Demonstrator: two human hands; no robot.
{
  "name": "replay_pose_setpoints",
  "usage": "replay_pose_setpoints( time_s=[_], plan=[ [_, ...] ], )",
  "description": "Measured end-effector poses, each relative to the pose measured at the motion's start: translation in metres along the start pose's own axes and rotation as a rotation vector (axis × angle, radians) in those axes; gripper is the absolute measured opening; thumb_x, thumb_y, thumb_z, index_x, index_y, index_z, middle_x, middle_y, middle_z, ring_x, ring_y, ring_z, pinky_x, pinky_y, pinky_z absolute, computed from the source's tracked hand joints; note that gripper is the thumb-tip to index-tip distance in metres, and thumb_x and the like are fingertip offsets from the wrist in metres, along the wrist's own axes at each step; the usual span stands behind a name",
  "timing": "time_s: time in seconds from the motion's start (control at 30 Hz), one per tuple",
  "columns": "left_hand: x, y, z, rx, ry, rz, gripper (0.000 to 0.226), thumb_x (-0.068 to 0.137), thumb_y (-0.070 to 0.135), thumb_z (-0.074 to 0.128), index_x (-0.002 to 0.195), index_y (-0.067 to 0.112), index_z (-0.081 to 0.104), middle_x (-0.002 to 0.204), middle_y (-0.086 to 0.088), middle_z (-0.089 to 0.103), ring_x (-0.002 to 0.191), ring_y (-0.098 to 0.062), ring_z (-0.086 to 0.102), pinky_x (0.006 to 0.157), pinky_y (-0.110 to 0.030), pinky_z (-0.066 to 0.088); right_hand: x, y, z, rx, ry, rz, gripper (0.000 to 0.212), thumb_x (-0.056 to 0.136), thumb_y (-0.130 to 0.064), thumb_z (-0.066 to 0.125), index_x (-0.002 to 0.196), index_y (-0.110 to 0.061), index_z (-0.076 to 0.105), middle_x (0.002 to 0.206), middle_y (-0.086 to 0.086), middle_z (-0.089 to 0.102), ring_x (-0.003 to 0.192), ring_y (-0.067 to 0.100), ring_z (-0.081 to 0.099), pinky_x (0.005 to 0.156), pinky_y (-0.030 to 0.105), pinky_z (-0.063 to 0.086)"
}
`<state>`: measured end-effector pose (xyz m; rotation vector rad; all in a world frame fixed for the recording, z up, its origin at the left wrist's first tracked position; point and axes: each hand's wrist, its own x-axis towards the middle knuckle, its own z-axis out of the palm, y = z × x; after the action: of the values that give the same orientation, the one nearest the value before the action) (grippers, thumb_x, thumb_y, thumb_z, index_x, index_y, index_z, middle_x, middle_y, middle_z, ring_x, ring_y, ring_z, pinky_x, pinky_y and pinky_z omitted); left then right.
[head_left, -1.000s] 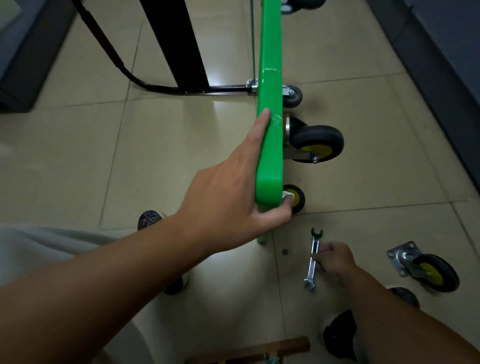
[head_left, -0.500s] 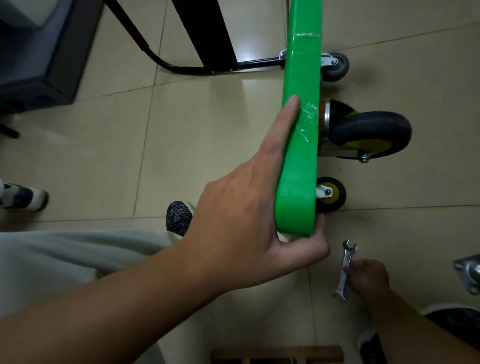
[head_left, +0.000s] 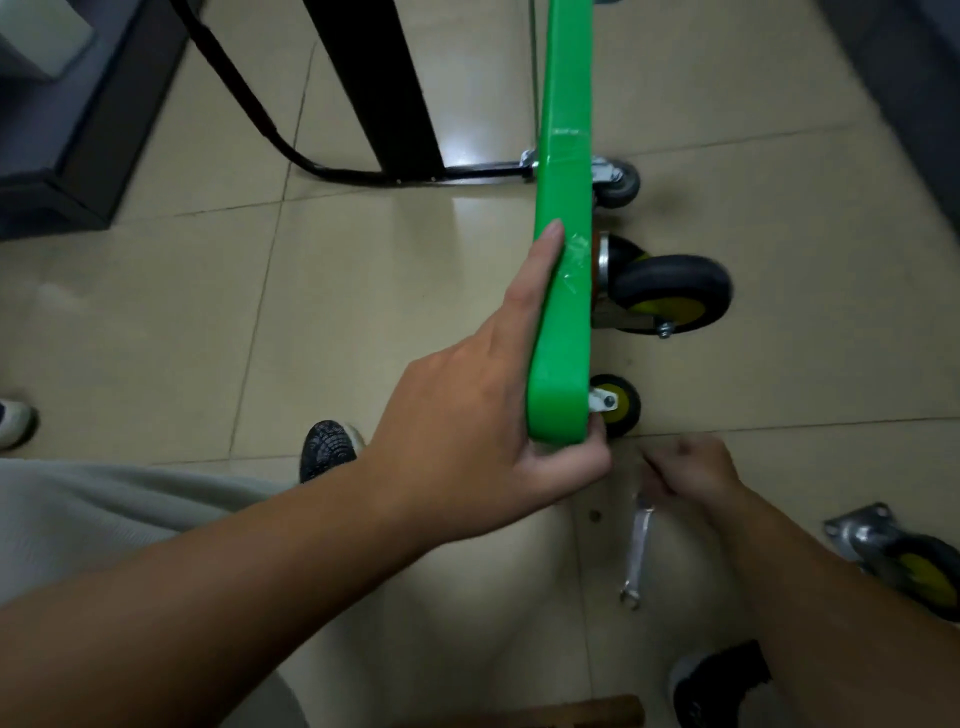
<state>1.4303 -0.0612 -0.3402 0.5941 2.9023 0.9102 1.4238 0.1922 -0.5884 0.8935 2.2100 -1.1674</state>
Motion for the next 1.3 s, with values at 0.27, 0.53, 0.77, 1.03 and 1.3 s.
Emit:
replay_pose_setpoints(
  time_s=[0.27,0.53,0.77,1.03,1.3],
  plan=[
    [-0.002,-0.008,-0.003,-0.022,-0.034,0.020,0.118,0.079,0.049,0.074,0.159,0.038,-0.011,0.122,-0.001,0.065,0.080,-0.025,0.067,0.070,-0.040,0.056,-0.127,-0.137,-0.052,0.168,-0.234,-0.538,0.010,0.090,-0.022,0.076,0.095,-0.014,0.076,0.086,0.006,0.078,0.077,0.015,0.074,0.072,0.031,0.060],
    [-0.001,-0.012,-0.008,0.018,-0.027,0.053,0.116,0.080,0.048,0.073,0.160,0.034,-0.011,0.115,0.003,0.063,0.076,-0.020,0.064,0.070,-0.040,0.057,-0.152,-0.134,-0.011,0.438,0.050,-0.524,0.011,0.096,-0.027,0.068,0.101,-0.020,0.075,0.087,-0.010,0.074,0.076,0.001,0.071,0.065,0.018,0.054],
    [0.000,-0.012,-0.005,0.003,-0.011,0.059,0.118,0.079,0.044,0.075,0.161,0.031,-0.008,0.116,0.001,0.064,0.075,-0.021,0.063,0.069,-0.040,0.056,-0.145,-0.151,-0.013,0.457,0.101,-0.576,0.015,0.094,-0.026,0.070,0.089,-0.015,0.078,0.083,-0.004,0.076,0.077,0.007,0.072,0.068,0.018,0.057],
    [0.001,-0.014,-0.004,0.009,-0.014,0.061,0.118,0.079,0.048,0.074,0.160,0.033,-0.010,0.119,0.000,0.064,0.076,-0.021,0.065,0.069,-0.041,0.057,-0.138,-0.143,-0.012,0.427,0.099,-0.585,0.025,0.094,-0.030,0.070,0.078,-0.011,0.075,0.071,-0.003,0.073,0.065,0.004,0.066,0.059,0.016,0.050],
    [0.001,-0.013,-0.004,0.007,0.004,0.062,0.117,0.080,0.045,0.075,0.161,0.032,-0.008,0.120,0.001,0.065,0.076,-0.019,0.064,0.071,-0.039,0.057,-0.139,-0.138,-0.013,0.479,-0.002,-0.671,0.013,0.094,-0.011,0.069,0.106,-0.014,0.073,0.102,0.002,0.077,0.096,0.014,0.074,0.089,0.036,0.061]
  ],
)
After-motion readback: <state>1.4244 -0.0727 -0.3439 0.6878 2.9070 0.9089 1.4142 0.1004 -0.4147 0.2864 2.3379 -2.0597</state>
